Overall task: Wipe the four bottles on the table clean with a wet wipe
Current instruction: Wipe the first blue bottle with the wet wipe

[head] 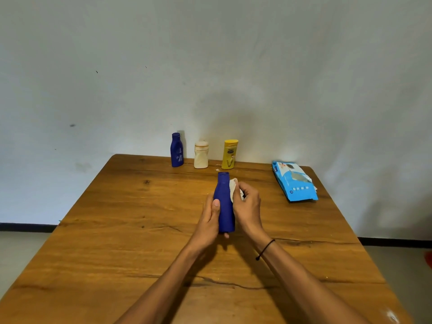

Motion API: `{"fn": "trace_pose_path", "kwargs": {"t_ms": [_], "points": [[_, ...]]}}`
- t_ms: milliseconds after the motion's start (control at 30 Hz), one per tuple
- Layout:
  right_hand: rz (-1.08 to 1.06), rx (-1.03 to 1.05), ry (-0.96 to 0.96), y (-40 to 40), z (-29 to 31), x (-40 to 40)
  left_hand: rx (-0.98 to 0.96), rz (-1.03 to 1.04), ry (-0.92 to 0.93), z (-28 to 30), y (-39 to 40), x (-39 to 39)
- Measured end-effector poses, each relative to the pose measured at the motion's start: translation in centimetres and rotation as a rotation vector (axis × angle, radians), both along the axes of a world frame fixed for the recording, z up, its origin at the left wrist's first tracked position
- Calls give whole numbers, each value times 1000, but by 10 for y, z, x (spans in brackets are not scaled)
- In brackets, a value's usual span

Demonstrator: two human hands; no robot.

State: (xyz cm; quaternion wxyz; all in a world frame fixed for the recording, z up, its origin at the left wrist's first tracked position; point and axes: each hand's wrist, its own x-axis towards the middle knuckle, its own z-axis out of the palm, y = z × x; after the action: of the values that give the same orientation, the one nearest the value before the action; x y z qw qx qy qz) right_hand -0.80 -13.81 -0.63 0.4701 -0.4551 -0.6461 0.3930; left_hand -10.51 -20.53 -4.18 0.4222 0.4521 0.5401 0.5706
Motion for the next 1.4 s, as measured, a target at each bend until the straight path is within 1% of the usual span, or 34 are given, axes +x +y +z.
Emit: {"fn": "trace_pose_path", "kwargs": {"t_ms": [100,167,233,300,367,500,567,700,833,900,933,1000,1033,1067,1133,1200,1267,1333,1400], "points": [[113,-48,-60,-11,-17,2,3,131,2,-2,8,-3],[154,-11,-113,-15,-26,5,-28,182,26,-4,13,-4],[164,63,-191,-16,-25,6,-31,197,9,-7,14,-4],[122,145,-297,-17,-18,7,-37,180,-48,-3,12,-5],[91,156,-355,-21,-13,7,-54,123,-118,3,9,-5],[57,90,-274,-23,-14,6,-63,39,-180,11,7,-7],[103,67,-231,-24,-18,4,-40,49,-192,10,7,-9],[215,60,-263,-23,-32,-1,-53,69,-190,5,9,-13],[162,76,-263,-25,-33,-2,-142,26,-179,13,8,-14],[120,73,-320,-26,-33,0,-177,-16,-82,21,14,-22],[107,71,-374,-24,-34,2,-178,-29,36,26,16,-27],[111,78,-489,-20,-32,8,-165,-5,382,31,23,-41],[117,121,-558,-18,-31,11,-169,44,497,34,25,-46],[120,199,-630,-19,-29,13,-188,108,515,39,26,-47],[76,369,-752,-24,-28,16,-233,211,397,49,29,-44],[13,442,-792,-29,-31,15,-243,274,326,51,33,-40],[-7,433,-778,-28,-35,16,-249,307,141,50,36,-39],[-12,405,-728,-25,-37,18,-261,279,-76,48,37,-46],[7,367,-690,-22,-36,23,-235,204,-180,50,31,-53]]}}
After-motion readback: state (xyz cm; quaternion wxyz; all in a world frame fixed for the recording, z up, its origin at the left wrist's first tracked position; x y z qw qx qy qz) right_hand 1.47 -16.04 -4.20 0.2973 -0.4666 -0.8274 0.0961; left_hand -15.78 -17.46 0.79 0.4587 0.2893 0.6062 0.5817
